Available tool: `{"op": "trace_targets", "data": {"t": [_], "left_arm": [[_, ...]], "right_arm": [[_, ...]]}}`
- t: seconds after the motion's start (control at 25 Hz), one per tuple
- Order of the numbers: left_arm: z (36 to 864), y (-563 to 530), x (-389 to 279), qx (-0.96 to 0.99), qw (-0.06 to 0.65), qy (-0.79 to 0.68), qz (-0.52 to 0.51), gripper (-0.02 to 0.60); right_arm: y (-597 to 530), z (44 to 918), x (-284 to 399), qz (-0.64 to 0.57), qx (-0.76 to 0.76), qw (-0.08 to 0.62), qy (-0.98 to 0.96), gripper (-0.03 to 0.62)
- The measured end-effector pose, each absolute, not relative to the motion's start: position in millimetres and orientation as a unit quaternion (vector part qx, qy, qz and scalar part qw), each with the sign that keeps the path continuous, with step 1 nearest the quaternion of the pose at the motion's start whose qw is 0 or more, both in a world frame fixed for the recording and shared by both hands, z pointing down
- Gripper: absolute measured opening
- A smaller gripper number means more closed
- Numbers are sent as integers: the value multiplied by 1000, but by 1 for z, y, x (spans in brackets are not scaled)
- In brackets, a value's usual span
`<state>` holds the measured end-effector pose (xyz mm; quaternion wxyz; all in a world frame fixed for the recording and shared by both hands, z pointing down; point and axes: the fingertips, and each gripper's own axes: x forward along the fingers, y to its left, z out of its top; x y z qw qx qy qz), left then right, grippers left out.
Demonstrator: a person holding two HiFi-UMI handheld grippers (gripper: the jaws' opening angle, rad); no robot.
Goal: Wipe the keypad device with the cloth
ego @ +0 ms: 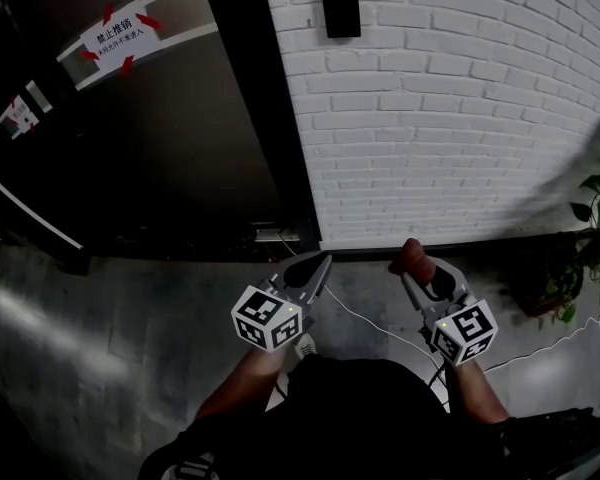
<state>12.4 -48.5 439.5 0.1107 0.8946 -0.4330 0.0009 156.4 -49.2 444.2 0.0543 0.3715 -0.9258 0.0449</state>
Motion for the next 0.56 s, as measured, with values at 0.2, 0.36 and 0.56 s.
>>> {"op": "trace_targets", "data": {"t": [0.2, 0.36, 0.56], "left_arm": [[439, -47, 11, 894, 109, -434, -2, 17], [439, -47, 13, 896, 110, -431, 0, 17], [440, -46, 11, 896, 110, -431, 3, 17]], "right_arm": [[-50, 444, 156, 42, 373, 55, -925, 141], [-49, 445, 156, 44, 375, 56, -924, 141], [-48, 447, 152, 44, 374, 59, -924, 141]]}}
